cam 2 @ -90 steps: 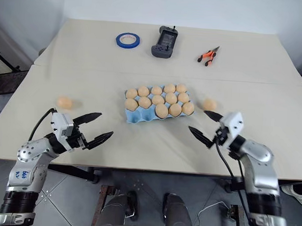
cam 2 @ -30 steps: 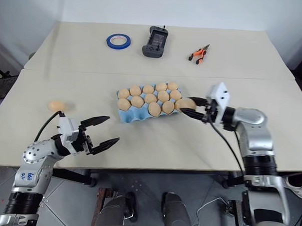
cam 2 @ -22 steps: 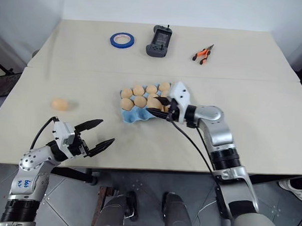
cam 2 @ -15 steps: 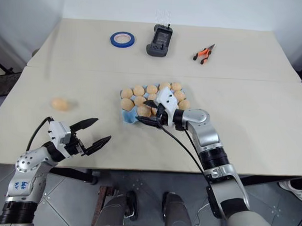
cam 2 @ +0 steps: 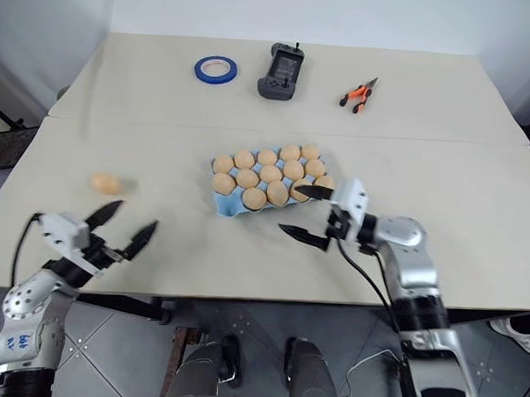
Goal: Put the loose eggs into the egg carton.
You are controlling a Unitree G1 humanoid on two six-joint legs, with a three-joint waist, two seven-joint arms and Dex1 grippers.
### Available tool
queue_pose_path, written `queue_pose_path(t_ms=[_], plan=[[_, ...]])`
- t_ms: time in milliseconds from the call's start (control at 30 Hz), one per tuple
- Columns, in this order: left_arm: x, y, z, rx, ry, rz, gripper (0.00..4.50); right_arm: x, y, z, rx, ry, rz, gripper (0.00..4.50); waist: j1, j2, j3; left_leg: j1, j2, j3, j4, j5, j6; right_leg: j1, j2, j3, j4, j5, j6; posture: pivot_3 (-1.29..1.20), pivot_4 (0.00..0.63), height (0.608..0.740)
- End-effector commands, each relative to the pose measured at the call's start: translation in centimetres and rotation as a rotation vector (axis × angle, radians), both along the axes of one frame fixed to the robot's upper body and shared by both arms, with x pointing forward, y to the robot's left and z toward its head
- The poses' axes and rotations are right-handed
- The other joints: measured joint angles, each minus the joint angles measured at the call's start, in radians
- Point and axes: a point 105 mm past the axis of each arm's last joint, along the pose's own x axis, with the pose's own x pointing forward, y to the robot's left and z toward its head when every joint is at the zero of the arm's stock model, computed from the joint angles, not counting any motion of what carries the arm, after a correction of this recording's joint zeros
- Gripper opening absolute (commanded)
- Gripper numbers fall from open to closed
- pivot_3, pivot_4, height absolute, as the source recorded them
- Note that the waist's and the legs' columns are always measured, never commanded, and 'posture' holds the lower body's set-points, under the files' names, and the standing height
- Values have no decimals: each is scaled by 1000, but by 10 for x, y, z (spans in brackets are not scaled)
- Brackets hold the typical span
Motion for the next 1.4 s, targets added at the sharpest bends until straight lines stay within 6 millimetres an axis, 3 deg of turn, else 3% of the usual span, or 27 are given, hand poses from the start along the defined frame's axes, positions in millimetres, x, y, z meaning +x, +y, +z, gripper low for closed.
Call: queue_pose_path(t_ms=[33,200,400,767,867,1067,1200,1333,1400], plan=[[-9,28,14,-27,-55,193,4500,-12,-18,7,32,-65,12,4459,-5,0,0,1,0,0,1,0,0,1,1,0,0,0,1,0,150,740],[-20,59,14,-102,-32,432,4500,-28,-47,-4,54,-71,-34,4459,-2,0,0,3,1,-3,5,0,0,4,3,0,-1,-4,-7,0,150,740],[-12,50,18,-156,-5,425,4500,-35,-66,-10,63,-66,-111,4459,0,0,0,0,1,-3,5,-1,1,8,3,0,-14,0,-8,0,150,740],[61,32,21,-170,64,342,4500,-41,-49,-7,183,-66,-62,4459,25,-1,0,0,0,0,0,0,0,7,4,3,-21,5,-6,0,150,740],[77,36,19,-159,90,368,4500,-41,-46,-8,177,-55,-53,4459,27,-1,0,-1,0,0,0,-1,2,5,4,3,-18,13,7,0,150,740],[100,33,10,-149,125,365,4500,-40,-41,-10,184,-46,-53,4459,29,-1,0,0,0,0,-1,-1,1,4,4,1,-15,12,6,0,150,740],[105,27,11,-141,118,330,3596,-41,-38,-11,188,-44,-54,4500,29,-1,0,0,0,0,1,-1,1,4,4,2,-14,12,6,0,150,740],[103,23,22,-101,50,276,2264,-42,-40,-11,188,-43,-74,4500,30,-1,0,0,0,0,1,-1,1,4,3,2,-14,12,6,0,150,740],[97,4,36,-55,-35,132,1896,-43,-41,-12,185,-39,-86,4500,31,-1,0,0,0,0,1,-1,1,4,3,2,-13,12,6,0,150,740]])
